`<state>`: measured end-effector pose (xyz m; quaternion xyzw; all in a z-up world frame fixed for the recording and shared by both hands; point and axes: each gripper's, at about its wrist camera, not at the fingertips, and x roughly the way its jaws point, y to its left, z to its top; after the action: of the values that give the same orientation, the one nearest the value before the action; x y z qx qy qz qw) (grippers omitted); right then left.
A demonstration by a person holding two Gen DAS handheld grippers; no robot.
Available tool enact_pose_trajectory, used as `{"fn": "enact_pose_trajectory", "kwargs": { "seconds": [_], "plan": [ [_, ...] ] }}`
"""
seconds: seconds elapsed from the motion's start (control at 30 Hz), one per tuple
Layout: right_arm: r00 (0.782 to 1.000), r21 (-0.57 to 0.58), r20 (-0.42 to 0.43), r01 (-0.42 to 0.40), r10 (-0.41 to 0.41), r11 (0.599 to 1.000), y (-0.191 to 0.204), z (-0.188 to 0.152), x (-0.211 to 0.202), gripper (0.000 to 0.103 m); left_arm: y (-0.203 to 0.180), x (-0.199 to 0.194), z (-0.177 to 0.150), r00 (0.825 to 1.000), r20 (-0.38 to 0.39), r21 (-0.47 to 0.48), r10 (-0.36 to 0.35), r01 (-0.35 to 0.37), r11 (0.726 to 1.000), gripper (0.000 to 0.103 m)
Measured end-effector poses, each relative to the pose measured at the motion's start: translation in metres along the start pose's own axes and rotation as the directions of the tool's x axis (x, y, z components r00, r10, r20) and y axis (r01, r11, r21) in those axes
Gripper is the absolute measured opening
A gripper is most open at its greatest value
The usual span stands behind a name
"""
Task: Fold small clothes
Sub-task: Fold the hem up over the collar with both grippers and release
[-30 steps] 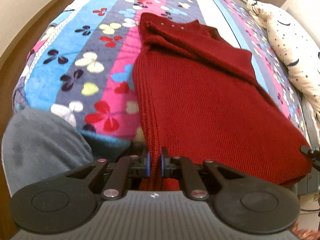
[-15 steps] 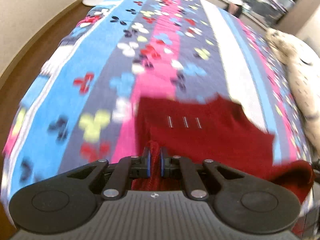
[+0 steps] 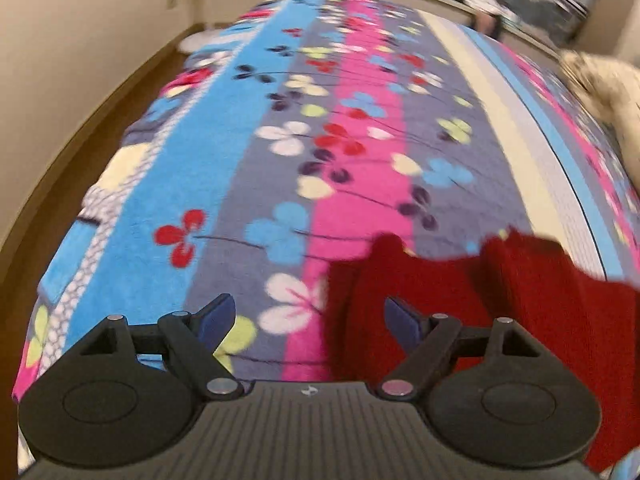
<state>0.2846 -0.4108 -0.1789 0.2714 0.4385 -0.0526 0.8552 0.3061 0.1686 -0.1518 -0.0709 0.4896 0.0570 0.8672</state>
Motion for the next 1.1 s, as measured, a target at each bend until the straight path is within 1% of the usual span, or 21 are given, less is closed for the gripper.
{"fn": "enact_pose_trajectory", "kwargs": {
  "seconds": [0.07, 0.17, 0.2, 0.23, 0.27, 0.3, 0.4, 0.43, 0.47, 0.5, 0.6, 0.67, 0.7, 0.73, 0.8, 0.83, 0.87, 0.93, 1.0, 1.07, 1.1],
  "plan": [
    [1.000, 0.027, -0.005, 0.011, -0.011, 1.000, 0.001, -0.005, 0.007, 0.069, -0.017, -0.002, -0.005, 1.000, 0.020, 0.070, 0.000, -0.002, 0.998, 0.086],
    [1.000, 0.038, -0.016, 0.002, -0.001, 0.999, 0.007, -0.010, 0.009, 0.069, -0.043, 0.001, -0.007, 0.998, 0.061, 0.185, 0.020, -0.031, 0.982, 0.085],
    [1.000, 0.031, -0.013, -0.002, 0.003, 1.000, 0.010, -0.012, 0.008, 0.069, -0.050, 0.004, -0.007, 0.997, 0.072, 0.215, 0.013, -0.028, 0.976, 0.082],
    [1.000, 0.023, -0.009, -0.010, 0.010, 1.000, 0.012, -0.013, 0.007, 0.069, -0.056, 0.007, -0.008, 0.997, 0.076, 0.241, -0.007, -0.011, 0.970, 0.072],
    [1.000, 0.016, -0.008, -0.018, 0.018, 1.000, 0.014, -0.014, 0.007, 0.069, -0.060, 0.013, -0.007, 0.997, 0.066, 0.265, -0.038, 0.019, 0.964, 0.061],
    [1.000, 0.011, -0.010, -0.023, 0.023, 1.000, 0.016, -0.015, 0.007, 0.069, -0.063, 0.021, -0.007, 0.997, 0.043, 0.281, -0.065, 0.050, 0.959, 0.060],
    [0.999, 0.007, -0.025, -0.034, 0.034, 0.999, 0.020, -0.015, 0.012, 0.069, -0.064, 0.051, -0.006, 0.999, -0.018, 0.284, -0.048, 0.051, 0.957, 0.056],
    [0.999, 0.004, -0.027, -0.032, 0.032, 0.999, 0.021, -0.015, 0.013, 0.069, -0.063, 0.060, -0.006, 0.999, -0.033, 0.280, -0.040, 0.047, 0.959, 0.046],
    [0.999, 0.000, -0.031, -0.027, 0.027, 1.000, 0.021, -0.016, 0.016, 0.069, -0.061, 0.066, -0.006, 0.998, -0.043, 0.273, -0.047, 0.057, 0.960, 0.028],
    [0.999, -0.001, -0.035, -0.023, 0.023, 1.000, 0.021, -0.015, 0.018, 0.069, -0.060, 0.067, -0.006, 0.998, -0.037, 0.269, -0.057, 0.065, 0.961, 0.014],
    [0.999, 0.006, -0.046, -0.023, 0.023, 1.000, 0.021, -0.015, 0.022, 0.068, -0.054, 0.053, -0.001, 0.997, -0.008, 0.215, -0.082, 0.082, 0.973, 0.011],
    [0.999, 0.005, -0.033, -0.025, 0.025, 1.000, 0.020, -0.015, 0.020, 0.066, -0.038, 0.026, 0.007, 0.990, 0.044, 0.140, -0.134, 0.127, 0.982, 0.011],
    [1.000, 0.002, -0.012, -0.020, 0.020, 1.000, 0.020, -0.014, 0.017, 0.066, -0.028, 0.017, 0.009, 0.989, 0.071, 0.120, -0.130, 0.121, 0.985, 0.011],
    [1.000, -0.002, 0.005, -0.018, 0.018, 1.000, 0.019, -0.014, 0.014, 0.066, -0.019, 0.016, 0.010, 0.991, 0.072, 0.114, -0.113, 0.104, 0.988, 0.011],
    [0.999, -0.001, 0.052, -0.009, 0.009, 1.000, 0.015, -0.011, 0.009, 0.066, -0.003, 0.034, 0.012, 0.998, 0.004, 0.090, -0.057, 0.057, 0.994, 0.011],
    [0.998, 0.003, 0.070, 0.002, -0.003, 1.000, 0.013, -0.010, 0.009, 0.066, 0.001, 0.044, 0.010, 0.998, -0.032, 0.083, -0.053, 0.055, 0.995, 0.011],
    [0.997, 0.014, 0.076, 0.011, -0.013, 1.000, 0.009, -0.008, 0.010, 0.066, 0.000, 0.051, 0.007, 0.998, -0.042, 0.090, -0.044, 0.048, 0.995, 0.011],
    [0.997, 0.021, 0.073, 0.015, -0.016, 1.000, 0.004, -0.005, 0.015, 0.066, -0.010, 0.057, 0.005, 0.999, -0.026, 0.108, -0.031, 0.033, 0.994, 0.011],
    [0.998, -0.014, 0.061, 0.010, -0.010, 1.000, 0.004, -0.003, 0.025, 0.066, -0.015, 0.063, 0.006, 0.999, -0.031, 0.092, -0.026, 0.029, 0.995, 0.011],
    [1.000, -0.062, 0.024, 0.002, 0.000, 0.998, 0.007, 0.000, 0.041, 0.066, -0.014, 0.067, 0.008, 0.999, -0.042, 0.076, -0.019, 0.022, 0.997, 0.011],
    [1.000, -0.086, 0.005, 0.002, -0.001, 0.996, 0.010, 0.001, 0.049, 0.061, -0.013, 0.066, 0.007, 0.999, -0.041, 0.072, -0.018, 0.021, 0.997, 0.011]
  ]
}}
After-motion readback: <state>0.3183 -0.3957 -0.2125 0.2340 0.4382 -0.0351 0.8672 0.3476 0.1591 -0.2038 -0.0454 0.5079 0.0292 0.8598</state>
